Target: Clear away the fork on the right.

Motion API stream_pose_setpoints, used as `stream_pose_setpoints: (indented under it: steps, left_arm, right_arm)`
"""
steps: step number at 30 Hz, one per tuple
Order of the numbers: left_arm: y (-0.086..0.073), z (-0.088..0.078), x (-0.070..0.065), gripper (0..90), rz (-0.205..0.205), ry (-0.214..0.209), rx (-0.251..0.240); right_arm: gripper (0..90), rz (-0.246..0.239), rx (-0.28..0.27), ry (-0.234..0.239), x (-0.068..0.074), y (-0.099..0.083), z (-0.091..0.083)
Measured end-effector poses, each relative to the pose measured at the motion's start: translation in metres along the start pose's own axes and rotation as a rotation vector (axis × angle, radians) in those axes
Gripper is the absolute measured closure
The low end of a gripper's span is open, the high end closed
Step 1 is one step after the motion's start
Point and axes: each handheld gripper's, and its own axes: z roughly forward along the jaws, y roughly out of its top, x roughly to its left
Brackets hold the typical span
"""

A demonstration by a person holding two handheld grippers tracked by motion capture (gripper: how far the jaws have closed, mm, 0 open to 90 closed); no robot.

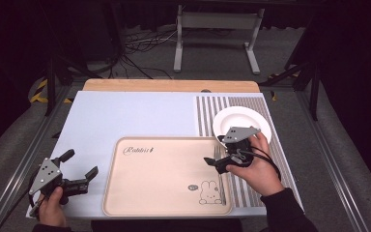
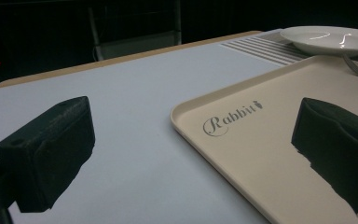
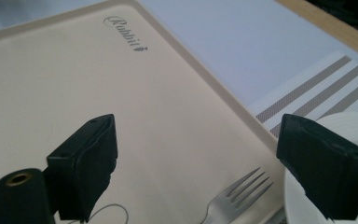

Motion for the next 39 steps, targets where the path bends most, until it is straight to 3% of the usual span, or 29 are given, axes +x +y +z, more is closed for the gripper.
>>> stream_pose_setpoints:
  steps: [3, 7, 10, 17, 22, 29, 34, 39]
  left_arm:
    - [0.000, 0.000, 0.000, 0.1, 0.000, 0.000, 0.001]
    - [0.000, 0.000, 0.000, 0.1, -0.001, 0.000, 0.000]
    - [0.000, 0.000, 0.000, 0.1, 0.000, 0.000, 0.000]
    - [0.000, 0.000, 0.000, 0.1, -0.001, -0.001, 0.000]
    - [0.000, 0.000, -0.001, 0.1, 0.002, 0.001, 0.005]
    - [0.000, 0.000, -0.001, 0.1, 0.003, 0.004, 0.000]
    - [0.000, -0.001, -0.001, 0.1, 0.002, 0.003, 0.001]
    - [0.000, -0.001, -0.001, 0.1, -0.001, 0.003, -0.002]
  right_arm:
    - [10.1, -0.011, -0.051, -0.011, -0.003, -0.002, -0.008]
    - [6.7, 0.009, -0.133, -0.011, -0.006, -0.010, -0.019]
    - [5.4, 0.002, -0.152, -0.010, -0.008, -0.014, -0.023]
    - [2.1, 0.000, -0.266, -0.002, -0.013, -0.034, -0.038]
    - [2.0, -0.001, -0.304, 0.002, -0.015, -0.046, -0.043]
    - [2.2, 0.038, -0.399, -0.044, -0.021, -0.076, -0.054]
    - [2.4, 0.060, -0.400, -0.072, -0.025, -0.095, -0.056]
    - [2.2, 0.123, -0.422, -0.104, -0.031, -0.124, -0.050]
